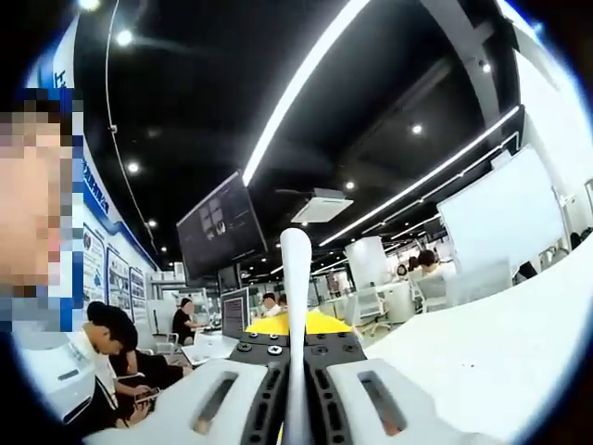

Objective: Organize the stack of printing papers by aligning and flattening the scattered papers on the table

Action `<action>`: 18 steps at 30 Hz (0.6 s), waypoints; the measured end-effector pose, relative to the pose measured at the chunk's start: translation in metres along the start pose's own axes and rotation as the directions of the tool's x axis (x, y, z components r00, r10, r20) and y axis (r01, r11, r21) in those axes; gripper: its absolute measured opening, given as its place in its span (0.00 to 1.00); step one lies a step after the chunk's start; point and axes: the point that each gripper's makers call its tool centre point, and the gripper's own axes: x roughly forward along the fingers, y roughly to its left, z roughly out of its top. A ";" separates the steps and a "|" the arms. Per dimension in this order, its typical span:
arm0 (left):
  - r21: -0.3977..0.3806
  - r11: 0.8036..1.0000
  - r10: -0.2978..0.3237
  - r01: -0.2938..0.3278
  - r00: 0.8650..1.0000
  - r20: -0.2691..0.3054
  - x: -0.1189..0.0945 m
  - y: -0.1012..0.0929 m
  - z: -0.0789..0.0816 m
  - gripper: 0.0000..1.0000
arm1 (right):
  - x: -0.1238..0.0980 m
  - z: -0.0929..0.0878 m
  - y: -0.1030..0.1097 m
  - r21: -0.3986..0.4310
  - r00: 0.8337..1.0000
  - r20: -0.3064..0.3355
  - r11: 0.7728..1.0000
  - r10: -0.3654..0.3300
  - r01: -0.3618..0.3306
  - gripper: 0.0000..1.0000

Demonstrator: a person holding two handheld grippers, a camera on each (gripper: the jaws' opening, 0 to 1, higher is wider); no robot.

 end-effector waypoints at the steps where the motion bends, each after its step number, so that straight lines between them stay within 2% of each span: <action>1: 0.000 1.000 0.000 0.000 1.000 0.000 0.000 0.000 0.000 0.20 | 0.001 0.000 0.001 0.001 1.000 0.000 1.000 0.002 -0.002 0.00; 18: 0.001 1.000 0.000 0.000 1.000 -0.001 0.000 -0.001 0.000 0.20 | 0.010 -0.003 0.010 0.016 0.999 -0.001 0.999 0.043 -0.043 0.00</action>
